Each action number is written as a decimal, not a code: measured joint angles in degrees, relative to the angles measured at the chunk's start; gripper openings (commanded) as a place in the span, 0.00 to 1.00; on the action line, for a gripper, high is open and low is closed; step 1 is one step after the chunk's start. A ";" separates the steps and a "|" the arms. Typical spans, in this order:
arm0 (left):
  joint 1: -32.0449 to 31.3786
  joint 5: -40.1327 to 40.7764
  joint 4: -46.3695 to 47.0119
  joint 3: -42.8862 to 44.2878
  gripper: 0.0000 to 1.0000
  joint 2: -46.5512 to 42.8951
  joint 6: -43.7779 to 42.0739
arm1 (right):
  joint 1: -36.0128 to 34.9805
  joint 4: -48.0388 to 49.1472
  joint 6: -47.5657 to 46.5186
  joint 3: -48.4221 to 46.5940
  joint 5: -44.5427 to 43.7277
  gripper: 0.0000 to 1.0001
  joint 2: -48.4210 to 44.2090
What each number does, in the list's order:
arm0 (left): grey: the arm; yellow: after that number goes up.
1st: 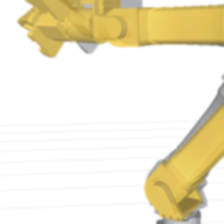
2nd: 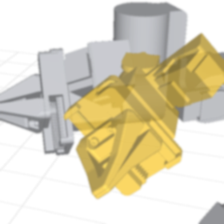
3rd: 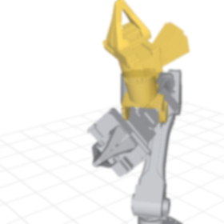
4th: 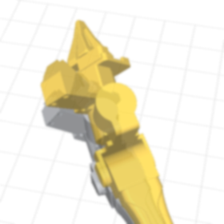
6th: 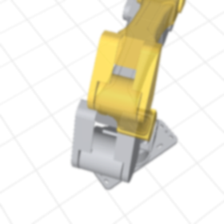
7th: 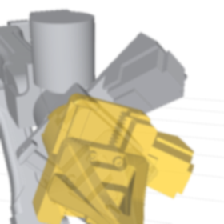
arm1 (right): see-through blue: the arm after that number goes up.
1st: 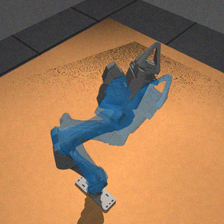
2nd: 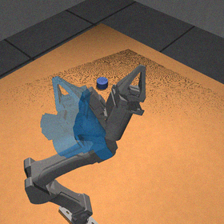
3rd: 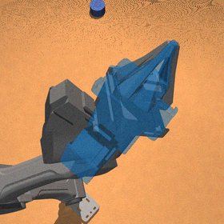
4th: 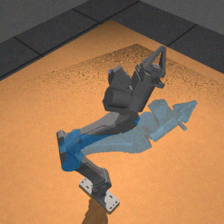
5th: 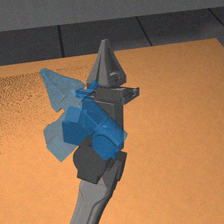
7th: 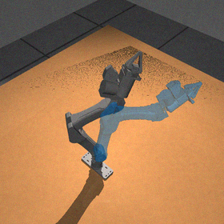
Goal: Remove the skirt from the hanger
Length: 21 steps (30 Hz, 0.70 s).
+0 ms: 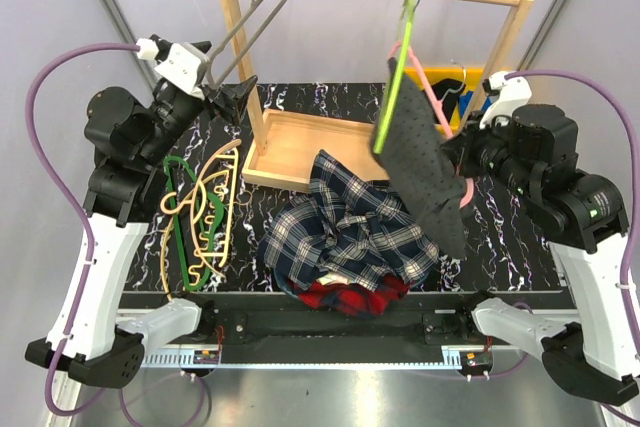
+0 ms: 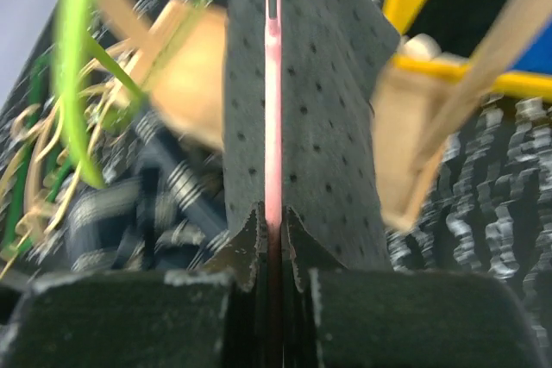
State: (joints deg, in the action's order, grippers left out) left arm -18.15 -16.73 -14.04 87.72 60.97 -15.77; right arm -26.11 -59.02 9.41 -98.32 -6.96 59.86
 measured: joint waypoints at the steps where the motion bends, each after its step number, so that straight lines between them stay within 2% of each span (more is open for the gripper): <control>1: 0.00 -0.72 0.61 0.00 0.99 -0.13 1.11 | 0.00 -1.27 0.57 0.33 2.25 0.00 -0.09; 8: 0.00 -4.83 7.74 0.09 0.99 -0.46 8.52 | 0.31 -7.28 1.18 0.07 19.67 0.00 -4.20; 15: 0.00 -5.60 10.29 4.11 0.99 2.40 13.22 | 0.20 -13.79 2.40 0.00 33.51 0.00 -6.80; 21: 0.00 -5.55 10.32 6.62 0.99 4.39 14.40 | 0.15 -16.87 3.52 1.38 37.11 0.00 -8.35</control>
State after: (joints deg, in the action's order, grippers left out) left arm -18.15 -22.28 -3.73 94.35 65.36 -1.37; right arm -25.96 -75.90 12.93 -96.95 30.15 51.51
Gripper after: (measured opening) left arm 0.984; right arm 0.039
